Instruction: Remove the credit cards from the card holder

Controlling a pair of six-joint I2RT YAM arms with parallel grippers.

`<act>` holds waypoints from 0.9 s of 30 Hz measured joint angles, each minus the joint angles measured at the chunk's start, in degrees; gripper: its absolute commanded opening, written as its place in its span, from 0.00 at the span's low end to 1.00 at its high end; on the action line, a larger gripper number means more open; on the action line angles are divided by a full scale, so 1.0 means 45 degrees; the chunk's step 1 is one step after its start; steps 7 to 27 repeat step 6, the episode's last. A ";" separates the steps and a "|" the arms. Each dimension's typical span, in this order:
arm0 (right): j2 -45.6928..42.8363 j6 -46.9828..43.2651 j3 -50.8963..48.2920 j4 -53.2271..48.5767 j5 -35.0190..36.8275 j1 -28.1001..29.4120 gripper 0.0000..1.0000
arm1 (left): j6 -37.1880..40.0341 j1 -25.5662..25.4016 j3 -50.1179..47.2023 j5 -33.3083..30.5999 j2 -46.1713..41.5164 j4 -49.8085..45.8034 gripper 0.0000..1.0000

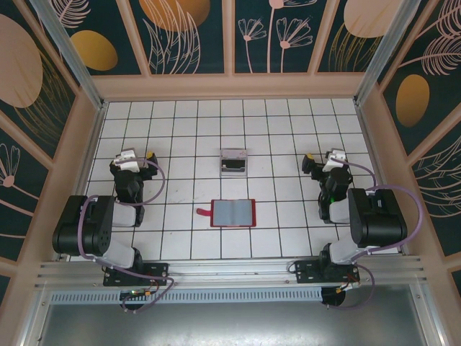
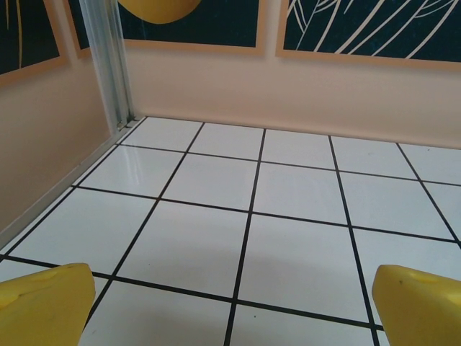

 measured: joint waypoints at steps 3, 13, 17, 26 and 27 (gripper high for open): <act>0.0000 -0.0005 -0.0015 0.0058 0.0000 0.0015 0.99 | -0.0005 0.0000 0.0000 0.0073 0.0000 0.0029 0.99; 0.0000 -0.0005 -0.0019 0.0107 0.0000 0.0015 0.99 | -0.0005 0.0000 0.0000 0.0121 0.0000 0.0029 0.99; 0.0000 -0.0005 -0.0019 0.0107 0.0000 0.0015 0.99 | -0.0005 0.0000 0.0000 0.0121 0.0000 0.0029 0.99; 0.0000 -0.0005 -0.0019 0.0107 0.0000 0.0015 0.99 | -0.0005 0.0000 0.0000 0.0121 0.0000 0.0029 0.99; 0.0000 -0.0005 -0.0019 0.0107 0.0000 0.0015 0.99 | -0.0005 0.0000 0.0000 0.0121 0.0000 0.0029 0.99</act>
